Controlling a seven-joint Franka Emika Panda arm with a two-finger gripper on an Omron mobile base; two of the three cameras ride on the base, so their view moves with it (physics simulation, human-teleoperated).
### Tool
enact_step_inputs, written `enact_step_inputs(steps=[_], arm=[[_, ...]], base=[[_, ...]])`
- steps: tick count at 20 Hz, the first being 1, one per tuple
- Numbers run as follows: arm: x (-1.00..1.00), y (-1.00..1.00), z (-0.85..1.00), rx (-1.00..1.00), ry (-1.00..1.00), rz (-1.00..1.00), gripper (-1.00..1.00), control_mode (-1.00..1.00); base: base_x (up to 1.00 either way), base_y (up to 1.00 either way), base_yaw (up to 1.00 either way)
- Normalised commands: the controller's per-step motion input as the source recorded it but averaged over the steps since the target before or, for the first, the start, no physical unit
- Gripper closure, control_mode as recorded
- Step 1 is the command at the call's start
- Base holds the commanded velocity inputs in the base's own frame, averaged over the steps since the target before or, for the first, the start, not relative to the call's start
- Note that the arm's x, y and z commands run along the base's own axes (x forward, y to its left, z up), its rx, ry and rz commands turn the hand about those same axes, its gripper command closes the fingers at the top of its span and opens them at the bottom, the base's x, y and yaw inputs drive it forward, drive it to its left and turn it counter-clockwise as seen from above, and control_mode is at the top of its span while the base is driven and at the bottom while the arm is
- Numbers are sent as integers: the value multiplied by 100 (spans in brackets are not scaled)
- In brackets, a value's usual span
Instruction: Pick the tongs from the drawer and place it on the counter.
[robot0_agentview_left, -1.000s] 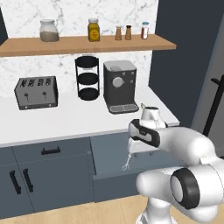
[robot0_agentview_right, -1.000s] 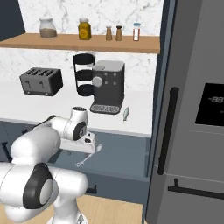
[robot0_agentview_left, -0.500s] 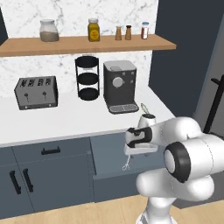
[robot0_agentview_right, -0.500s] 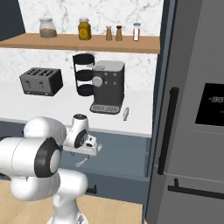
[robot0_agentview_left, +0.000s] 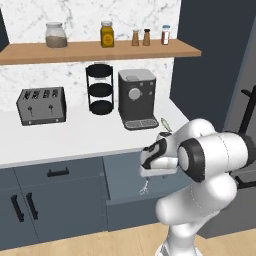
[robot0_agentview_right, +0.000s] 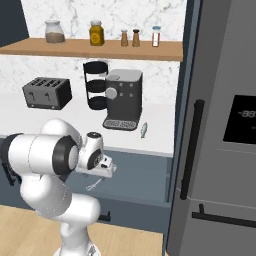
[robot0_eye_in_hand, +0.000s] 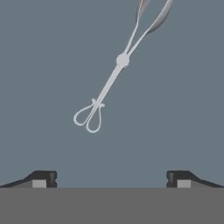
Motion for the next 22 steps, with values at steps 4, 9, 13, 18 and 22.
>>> enact_step_inputs(steps=[4, 9, 13, 18, 22], arm=[[10, 0, -25, 0, -12, -2, -100, -100], [32, 3, 0, 0, -2, -4, -100, -100], [35, 12, -3, 0, 0, -3, -100, -100], [30, 12, -35, 0, 0, -3, -100, -100], [18, 0, -52, 0, -5, -2, -100, -100]], base=[[0, 0, 0], [0, 0, 0], [0, 0, 0], [0, 0, 0], [0, 0, 0]])
